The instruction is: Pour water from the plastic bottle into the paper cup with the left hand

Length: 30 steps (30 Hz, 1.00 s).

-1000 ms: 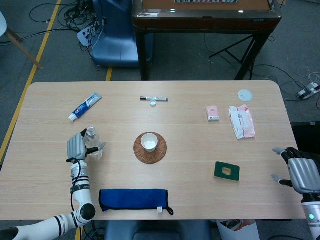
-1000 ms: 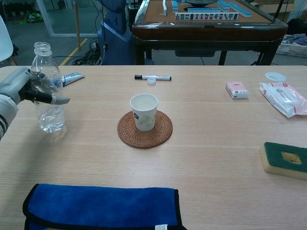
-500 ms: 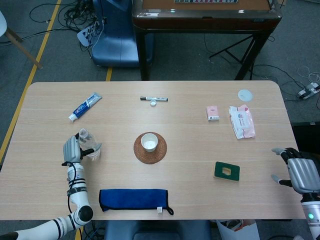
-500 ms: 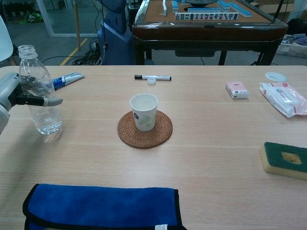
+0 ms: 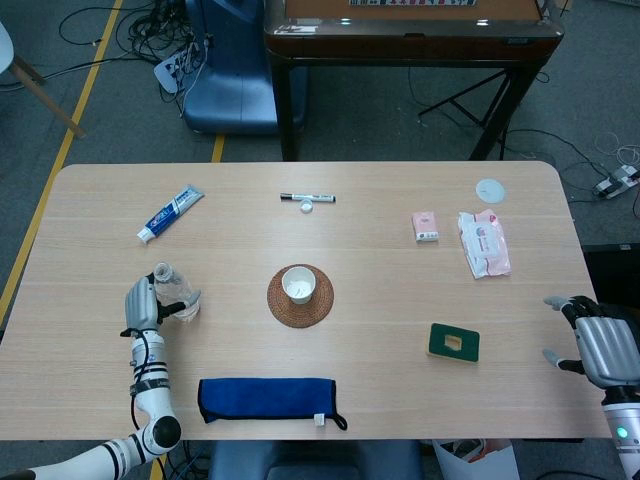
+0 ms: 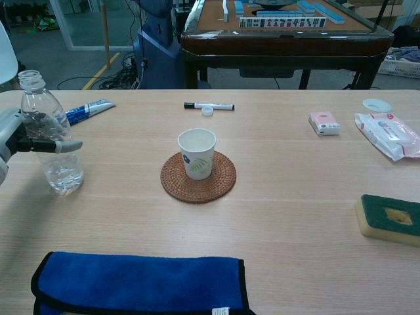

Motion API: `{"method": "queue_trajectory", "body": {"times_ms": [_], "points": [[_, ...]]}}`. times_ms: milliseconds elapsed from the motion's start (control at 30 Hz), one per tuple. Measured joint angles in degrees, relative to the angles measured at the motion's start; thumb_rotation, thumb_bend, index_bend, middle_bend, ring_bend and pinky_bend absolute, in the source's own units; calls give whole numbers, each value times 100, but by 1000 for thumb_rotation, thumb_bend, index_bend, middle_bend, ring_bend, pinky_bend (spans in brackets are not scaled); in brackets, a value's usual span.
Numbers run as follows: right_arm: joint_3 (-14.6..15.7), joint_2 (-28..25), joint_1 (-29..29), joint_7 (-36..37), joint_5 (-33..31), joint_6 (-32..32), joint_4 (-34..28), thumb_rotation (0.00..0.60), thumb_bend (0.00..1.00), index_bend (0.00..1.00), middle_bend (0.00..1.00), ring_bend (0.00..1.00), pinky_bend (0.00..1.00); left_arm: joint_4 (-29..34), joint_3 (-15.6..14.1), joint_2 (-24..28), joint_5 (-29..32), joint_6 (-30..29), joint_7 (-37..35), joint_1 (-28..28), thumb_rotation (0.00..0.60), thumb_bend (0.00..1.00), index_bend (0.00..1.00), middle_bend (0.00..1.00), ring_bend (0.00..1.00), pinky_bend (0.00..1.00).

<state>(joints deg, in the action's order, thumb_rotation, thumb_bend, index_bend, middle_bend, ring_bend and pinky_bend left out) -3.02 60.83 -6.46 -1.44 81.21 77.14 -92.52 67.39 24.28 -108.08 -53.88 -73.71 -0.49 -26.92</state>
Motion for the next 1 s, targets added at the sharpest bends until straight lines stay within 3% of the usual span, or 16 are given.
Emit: {"method": "queue_trajectory", "body": {"times_ms": [133,233,300,467,700,867,1000], "points": [[-4,1,-11,3,-24,-24,11,600,12,283,334,216,333,27,-62,82,-145,111,-188,42,600,71,408,338,218,185],[-5,-7,-9,4,-22,-17,1,600,11,284,334,216,333,49,-108,142,-195,208,-280,77,600,70,134,280,181,169],[-6,-10,-5,11,-20,-7,-1,600,11,284,334,216,333,52,-127,160,-244,225,-357,96,600,70,17,265,170,165],[-14,-15,-11,33,-45,-26,15,600,12,284,334,216,333,78,-112,199,-208,343,-379,111,600,68,0,226,139,149],[-7,-31,9,49,-11,25,-3,600,11,283,334,216,333,301,-130,307,-110,450,-273,158,600,58,0,94,25,93],[10,-35,33,56,44,84,-17,600,11,283,334,216,333,810,-182,608,-4,513,-1,242,600,26,0,11,0,50],[16,-23,40,32,56,98,-17,600,11,283,334,216,333,1280,-248,959,56,540,302,309,600,21,0,0,0,19]]}}
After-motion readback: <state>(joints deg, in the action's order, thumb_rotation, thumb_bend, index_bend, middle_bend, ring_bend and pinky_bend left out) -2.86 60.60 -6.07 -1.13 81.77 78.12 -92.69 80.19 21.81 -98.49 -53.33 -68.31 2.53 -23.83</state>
